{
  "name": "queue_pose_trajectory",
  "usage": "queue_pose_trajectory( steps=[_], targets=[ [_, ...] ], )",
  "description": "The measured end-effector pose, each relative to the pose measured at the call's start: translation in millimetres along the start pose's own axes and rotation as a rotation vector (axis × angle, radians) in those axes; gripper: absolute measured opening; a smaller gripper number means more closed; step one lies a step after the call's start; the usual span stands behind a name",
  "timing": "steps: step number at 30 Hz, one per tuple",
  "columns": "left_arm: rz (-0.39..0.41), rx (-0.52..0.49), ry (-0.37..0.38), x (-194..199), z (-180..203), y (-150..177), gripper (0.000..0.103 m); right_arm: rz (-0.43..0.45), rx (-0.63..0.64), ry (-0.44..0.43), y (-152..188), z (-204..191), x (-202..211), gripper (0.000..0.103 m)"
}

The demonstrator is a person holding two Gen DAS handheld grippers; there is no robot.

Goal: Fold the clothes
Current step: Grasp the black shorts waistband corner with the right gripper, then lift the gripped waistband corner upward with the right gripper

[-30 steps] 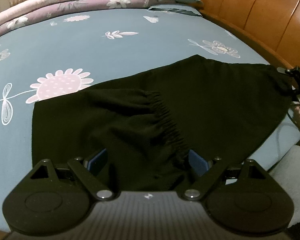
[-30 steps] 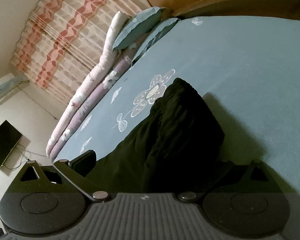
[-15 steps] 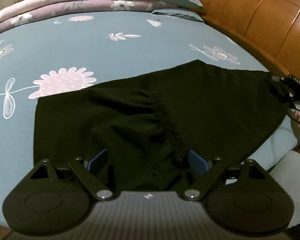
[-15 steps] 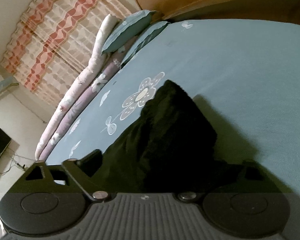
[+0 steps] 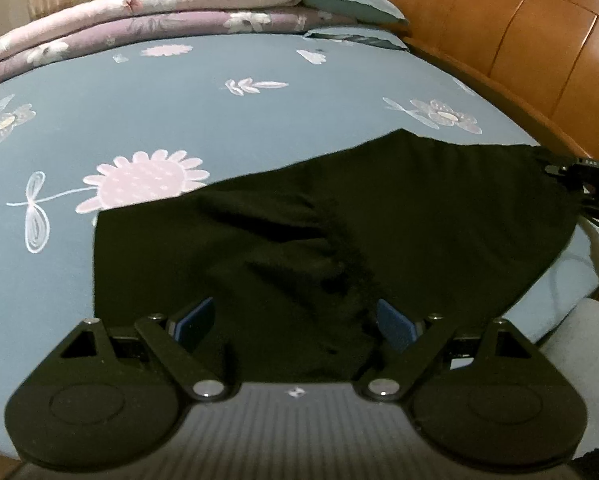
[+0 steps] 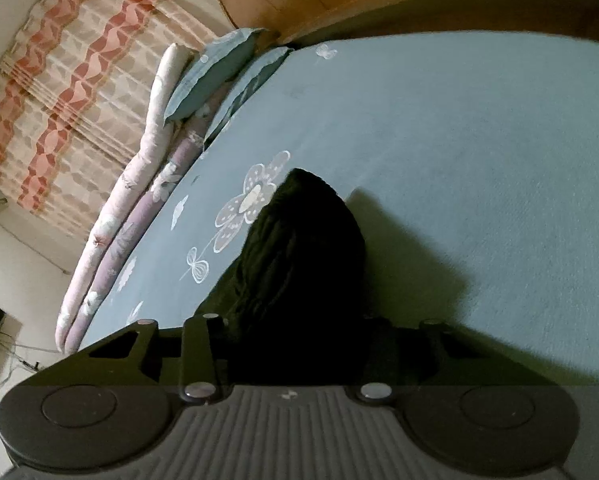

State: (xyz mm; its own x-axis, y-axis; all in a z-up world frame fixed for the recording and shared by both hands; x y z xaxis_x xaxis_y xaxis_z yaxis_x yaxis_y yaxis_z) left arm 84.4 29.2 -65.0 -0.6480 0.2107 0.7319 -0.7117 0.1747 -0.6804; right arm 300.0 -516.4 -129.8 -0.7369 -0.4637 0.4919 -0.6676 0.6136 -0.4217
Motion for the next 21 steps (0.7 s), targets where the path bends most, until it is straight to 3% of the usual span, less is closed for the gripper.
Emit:
queue_pose_trajectory(
  steps=[6, 21],
  targets=[
    [0.017, 0.003, -0.003, 8, -9, 5, 0.088, 0.021, 0.039, 0.004, 2, -29, 11, 0.039],
    [0.065, -0.009, 0.037, 24, -30, 19, 0.088, -0.039, 0.173, -0.111, 37, -141, 31, 0.037]
  ],
)
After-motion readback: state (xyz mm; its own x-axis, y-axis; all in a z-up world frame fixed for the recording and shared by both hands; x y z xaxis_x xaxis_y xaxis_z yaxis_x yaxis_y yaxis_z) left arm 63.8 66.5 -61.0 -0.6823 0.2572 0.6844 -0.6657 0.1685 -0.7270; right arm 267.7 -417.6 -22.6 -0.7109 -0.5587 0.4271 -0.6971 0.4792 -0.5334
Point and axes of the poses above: each gripper's, at about its wrist camera, not at the fingertips, and x roughly against the way its jaws point, z to its right, y to its underside, the point moved 2 cm from there along -x, roughly the way its jaws point, and after that the axes turned 6 degrees about -x, right-handed, at the moved point
